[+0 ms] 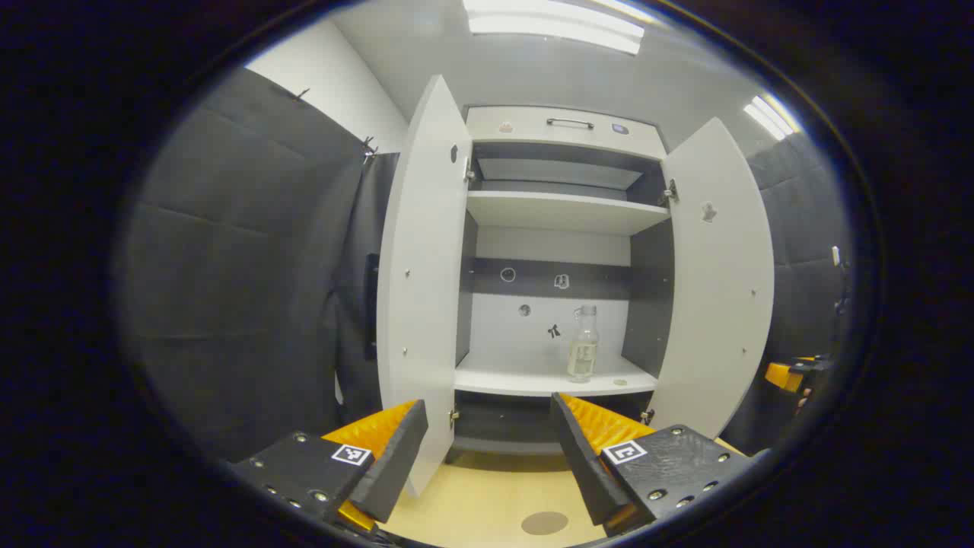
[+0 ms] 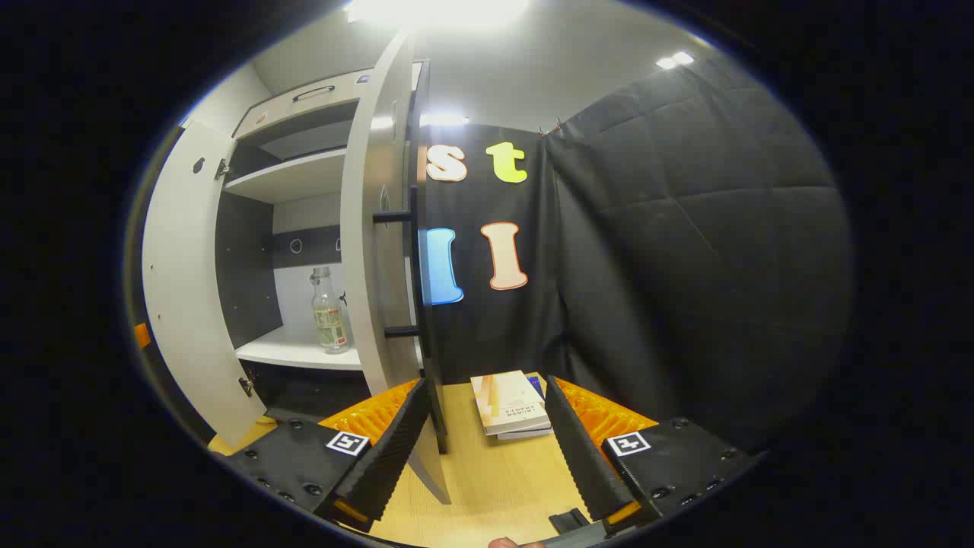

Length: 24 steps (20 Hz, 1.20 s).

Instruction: Grasp the bottle in the cabinet with the left hand and place it on the coaster, then close the right door with the right hand and the left door with the left hand.

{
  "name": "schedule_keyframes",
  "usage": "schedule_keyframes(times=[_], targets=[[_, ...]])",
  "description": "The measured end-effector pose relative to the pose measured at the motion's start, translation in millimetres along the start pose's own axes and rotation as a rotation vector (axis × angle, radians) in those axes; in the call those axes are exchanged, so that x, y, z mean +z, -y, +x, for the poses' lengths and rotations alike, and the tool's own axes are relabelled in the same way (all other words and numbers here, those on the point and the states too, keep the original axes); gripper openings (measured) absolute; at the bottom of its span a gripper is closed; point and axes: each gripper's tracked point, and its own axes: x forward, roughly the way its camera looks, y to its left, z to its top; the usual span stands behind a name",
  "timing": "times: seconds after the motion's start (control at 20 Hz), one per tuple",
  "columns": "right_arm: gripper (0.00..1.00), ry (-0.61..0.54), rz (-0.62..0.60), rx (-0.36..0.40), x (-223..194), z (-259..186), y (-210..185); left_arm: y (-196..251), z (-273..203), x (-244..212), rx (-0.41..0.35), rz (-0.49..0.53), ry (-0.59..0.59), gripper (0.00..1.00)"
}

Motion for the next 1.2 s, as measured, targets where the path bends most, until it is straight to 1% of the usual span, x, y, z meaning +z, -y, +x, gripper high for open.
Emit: schedule_keyframes(times=[0.15, 0.3, 0.55, 0.75, 0.85, 0.9, 1.05, 1.2], targets=[[0.98, 0.063, -0.014, -0.033, 19.4, -7.7, -9.1, -7.0, 13.4, -3.5, -0.034, 0.045, -0.013, 0.94], [0.98, 0.085, -0.059, -0.076, 25.0, -15.5, -13.1, -12.4, 25.2, -12.2, -0.072, 0.059, -0.013, 0.94], [0.98, 0.064, -0.039, -0.116, 14.7, -24.7, -26.5, -12.6, 46.1, -17.9, -0.144, 0.037, -0.010, 0.94], [0.97, 0.055, -0.046, -0.146, 11.2, -28.0, -32.7, -10.0, 60.6, -26.0, -0.183, 0.023, -0.032, 0.94], [0.98, 0.046, -0.052, -0.165, 11.6, -30.5, -29.9, -10.5, 68.0, -26.6, -0.182, 0.070, -0.025, 0.94], [0.98, 0.040, -0.052, -0.174, 11.7, -31.5, -27.3, -5.1, 71.2, -27.4, -0.198, 0.075, -0.024, 0.94], [0.98, 0.040, -0.029, -0.203, 16.6, -35.1, -16.5, 15.2, 82.9, -26.0, -0.262, 0.039, -0.031, 0.94], [0.98, 0.034, 0.007, -0.219, 15.5, -27.0, -0.5, 32.3, 104.2, -15.2, -0.285, 0.019, -0.025, 0.94]])
